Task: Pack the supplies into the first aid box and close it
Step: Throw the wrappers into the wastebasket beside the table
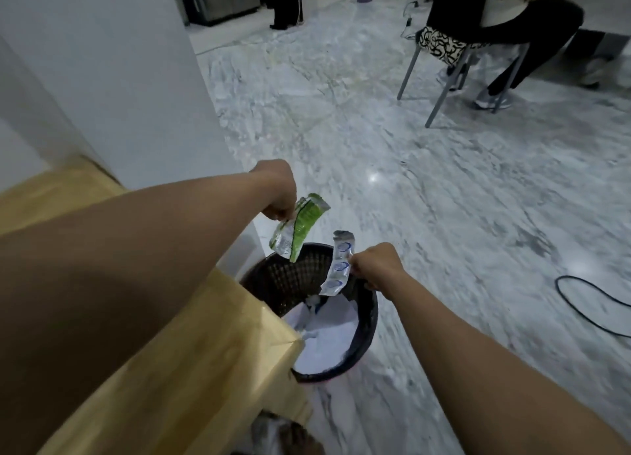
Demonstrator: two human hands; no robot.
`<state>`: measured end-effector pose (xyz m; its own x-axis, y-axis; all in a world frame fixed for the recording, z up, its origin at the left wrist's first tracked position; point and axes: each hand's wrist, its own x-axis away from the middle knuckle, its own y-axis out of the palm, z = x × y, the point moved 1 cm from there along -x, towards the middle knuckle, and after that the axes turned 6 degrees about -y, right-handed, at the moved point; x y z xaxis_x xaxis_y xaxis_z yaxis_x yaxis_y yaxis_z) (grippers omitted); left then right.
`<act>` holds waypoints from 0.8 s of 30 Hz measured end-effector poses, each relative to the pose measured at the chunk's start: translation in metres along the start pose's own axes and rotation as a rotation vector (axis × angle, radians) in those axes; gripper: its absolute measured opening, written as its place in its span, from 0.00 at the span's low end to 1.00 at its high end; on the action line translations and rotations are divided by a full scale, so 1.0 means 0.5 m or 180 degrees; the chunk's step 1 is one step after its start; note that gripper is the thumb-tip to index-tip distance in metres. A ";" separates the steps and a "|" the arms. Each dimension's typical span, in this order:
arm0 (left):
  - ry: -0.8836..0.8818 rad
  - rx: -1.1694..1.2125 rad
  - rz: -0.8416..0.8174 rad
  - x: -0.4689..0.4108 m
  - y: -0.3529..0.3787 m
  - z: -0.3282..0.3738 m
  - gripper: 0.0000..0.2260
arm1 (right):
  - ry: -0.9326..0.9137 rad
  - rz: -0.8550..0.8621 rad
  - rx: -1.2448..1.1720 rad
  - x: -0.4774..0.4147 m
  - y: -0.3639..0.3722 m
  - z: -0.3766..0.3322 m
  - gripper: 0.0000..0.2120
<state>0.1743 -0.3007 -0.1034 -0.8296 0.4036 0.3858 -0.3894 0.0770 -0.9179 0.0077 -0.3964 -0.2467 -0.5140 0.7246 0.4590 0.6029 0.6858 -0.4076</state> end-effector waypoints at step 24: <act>0.0815 -0.0928 -0.0420 -0.043 0.053 0.005 0.19 | -0.0681 -0.0226 0.1210 -0.007 0.025 -0.003 0.11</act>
<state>0.1808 -0.3096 -0.1360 -0.6394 0.5841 0.5000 -0.3254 0.3837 -0.8643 0.0178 -0.3904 -0.2521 -0.6849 0.6450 0.3388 0.3149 0.6814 -0.6607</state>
